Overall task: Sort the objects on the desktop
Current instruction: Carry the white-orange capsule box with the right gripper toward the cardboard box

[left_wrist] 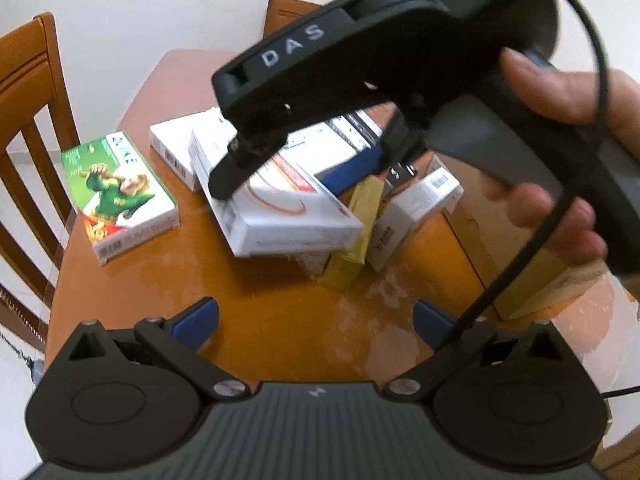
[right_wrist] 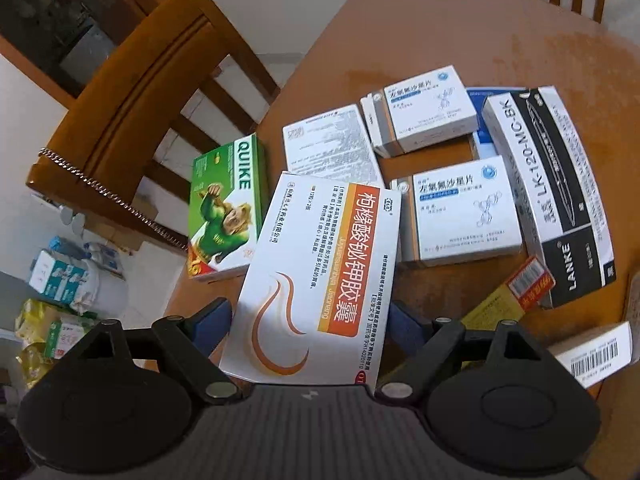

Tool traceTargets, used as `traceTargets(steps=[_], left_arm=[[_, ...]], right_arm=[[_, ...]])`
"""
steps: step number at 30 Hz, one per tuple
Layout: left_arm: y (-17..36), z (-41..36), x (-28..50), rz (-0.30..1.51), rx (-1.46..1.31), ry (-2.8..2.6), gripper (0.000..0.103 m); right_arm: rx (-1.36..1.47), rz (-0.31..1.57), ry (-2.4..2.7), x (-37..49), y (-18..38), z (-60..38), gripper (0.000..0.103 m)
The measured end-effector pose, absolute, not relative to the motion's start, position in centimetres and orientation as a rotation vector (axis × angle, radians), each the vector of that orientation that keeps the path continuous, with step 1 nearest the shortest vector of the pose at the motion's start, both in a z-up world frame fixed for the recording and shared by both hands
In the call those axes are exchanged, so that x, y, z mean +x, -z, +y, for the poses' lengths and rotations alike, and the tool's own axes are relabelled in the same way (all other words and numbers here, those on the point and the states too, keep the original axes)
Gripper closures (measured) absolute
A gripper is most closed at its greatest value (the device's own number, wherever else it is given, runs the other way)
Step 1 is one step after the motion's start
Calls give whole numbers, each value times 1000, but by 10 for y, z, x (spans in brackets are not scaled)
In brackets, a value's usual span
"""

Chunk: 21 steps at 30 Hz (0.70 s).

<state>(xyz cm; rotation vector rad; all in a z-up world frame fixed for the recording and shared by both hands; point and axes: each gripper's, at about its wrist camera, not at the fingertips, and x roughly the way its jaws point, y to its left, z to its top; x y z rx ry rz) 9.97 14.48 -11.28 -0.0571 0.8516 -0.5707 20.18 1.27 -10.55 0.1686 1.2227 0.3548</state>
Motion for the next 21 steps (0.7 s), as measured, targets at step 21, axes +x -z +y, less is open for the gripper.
traceTargets(steps=[21], left_arm=[[112,118,106,786,7,621,0]], right_arm=[[114,1272,-301,212,119,22,7]])
